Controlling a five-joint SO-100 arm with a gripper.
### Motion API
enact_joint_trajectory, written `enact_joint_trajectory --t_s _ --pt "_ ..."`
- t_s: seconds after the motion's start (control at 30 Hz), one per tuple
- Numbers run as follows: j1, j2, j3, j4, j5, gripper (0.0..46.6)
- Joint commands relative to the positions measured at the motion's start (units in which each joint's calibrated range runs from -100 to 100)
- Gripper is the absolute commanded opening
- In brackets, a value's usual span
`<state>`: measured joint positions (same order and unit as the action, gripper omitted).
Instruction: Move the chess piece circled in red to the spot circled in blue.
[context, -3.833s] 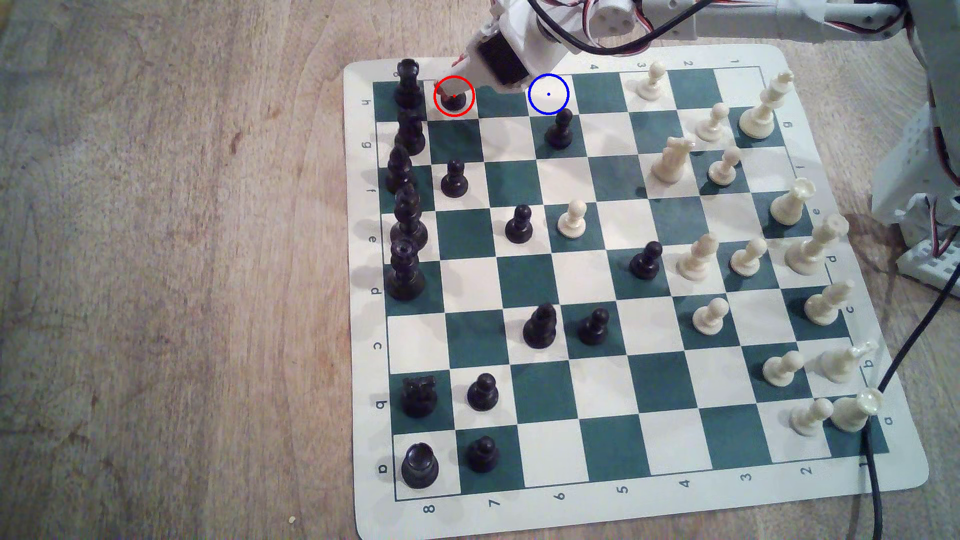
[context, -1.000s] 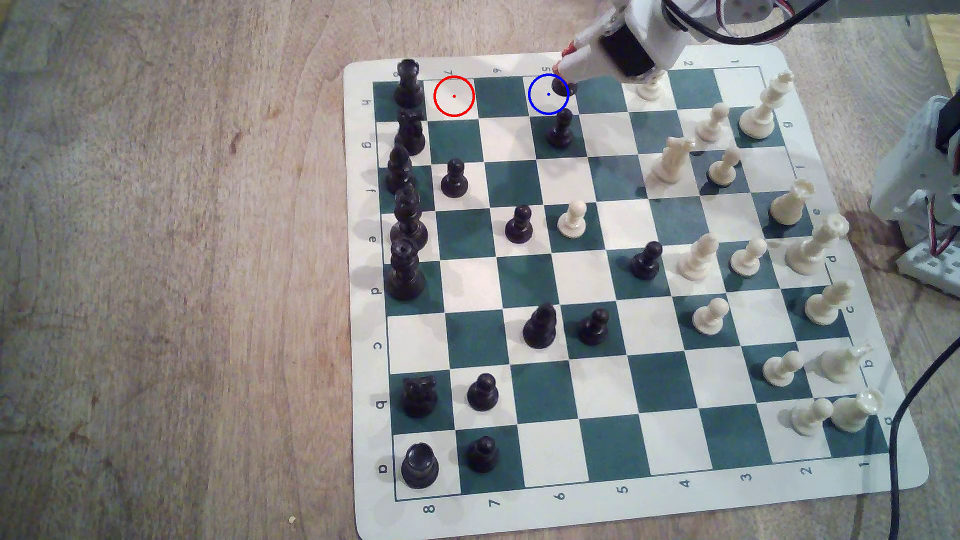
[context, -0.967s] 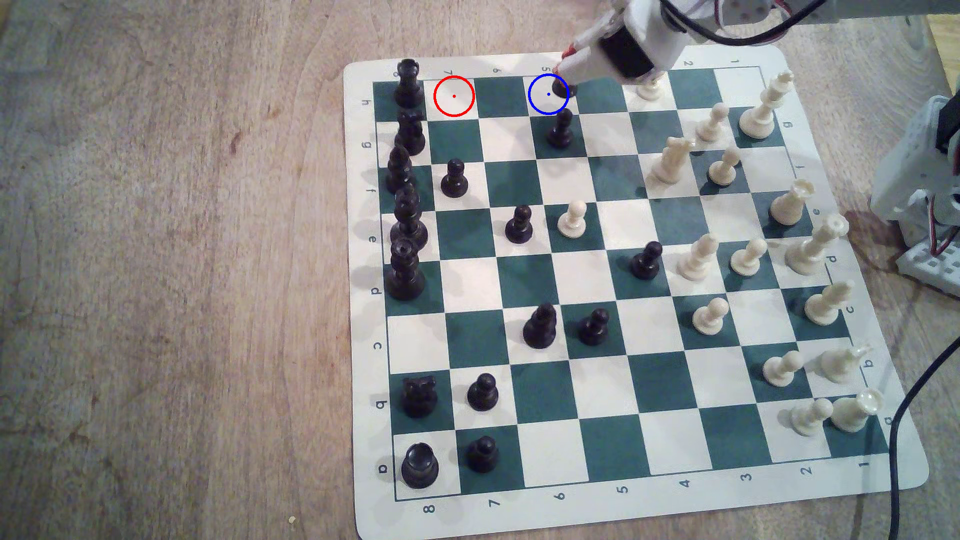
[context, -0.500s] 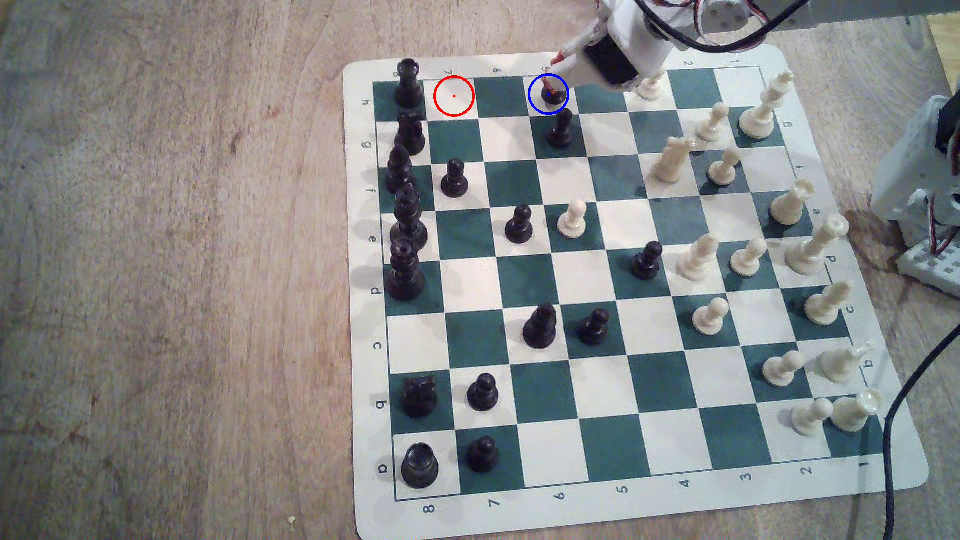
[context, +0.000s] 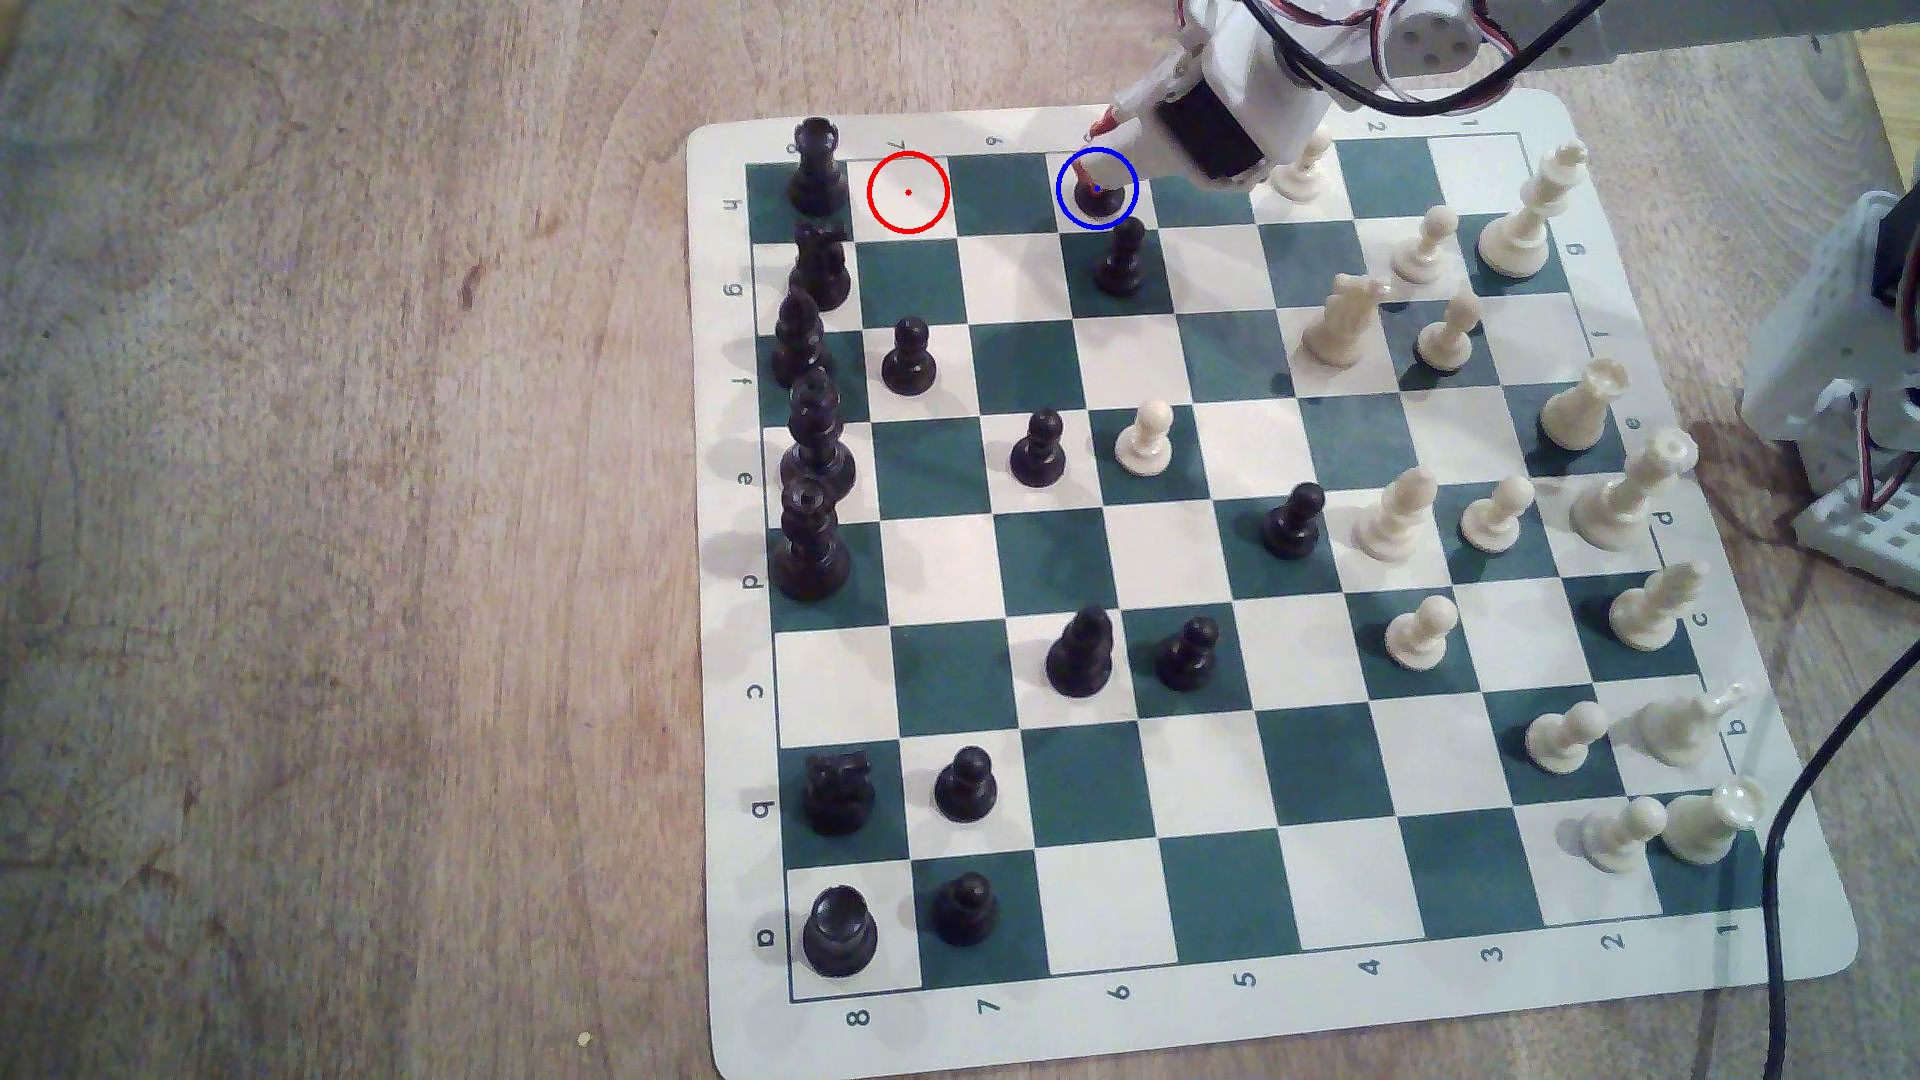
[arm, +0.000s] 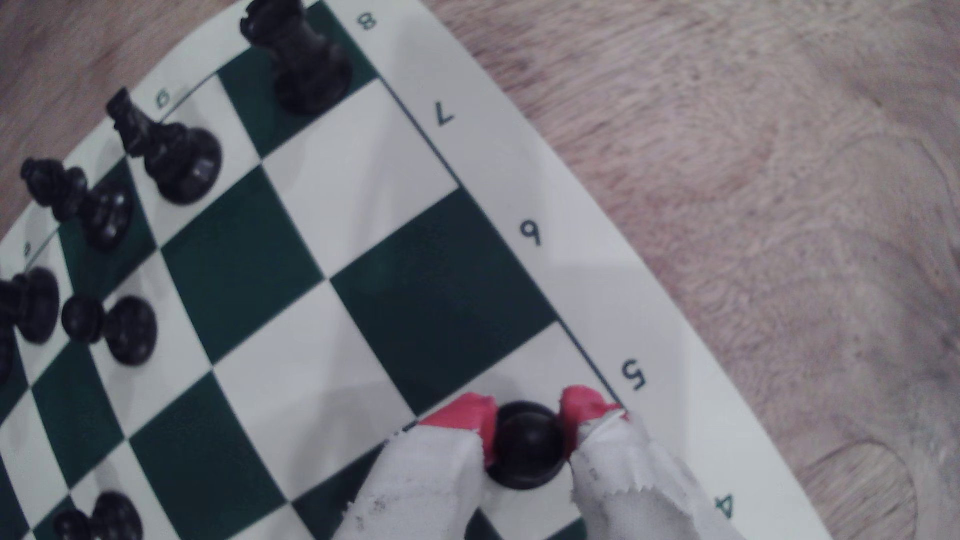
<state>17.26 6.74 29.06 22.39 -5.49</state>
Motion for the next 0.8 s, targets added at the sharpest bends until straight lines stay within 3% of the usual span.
enact_joint_trajectory --t_s 0.0,0.3,0.33,0.37,0.5,0.77 --pt "0.69 -1.4 -4.03 -0.52 0.54 0.5" --pt "0.46 -1.82 -3.58 0.79 1.07 1.4" --pt "0.46 -1.91 -3.58 0.95 1.07 2.1" --pt "0.62 -2.25 -3.58 1.28 1.07 6.1" --pt "0.93 -2.92 -3.58 2.59 1.07 10.8" --pt "1.01 -3.86 -3.67 4.06 1.07 12.2"
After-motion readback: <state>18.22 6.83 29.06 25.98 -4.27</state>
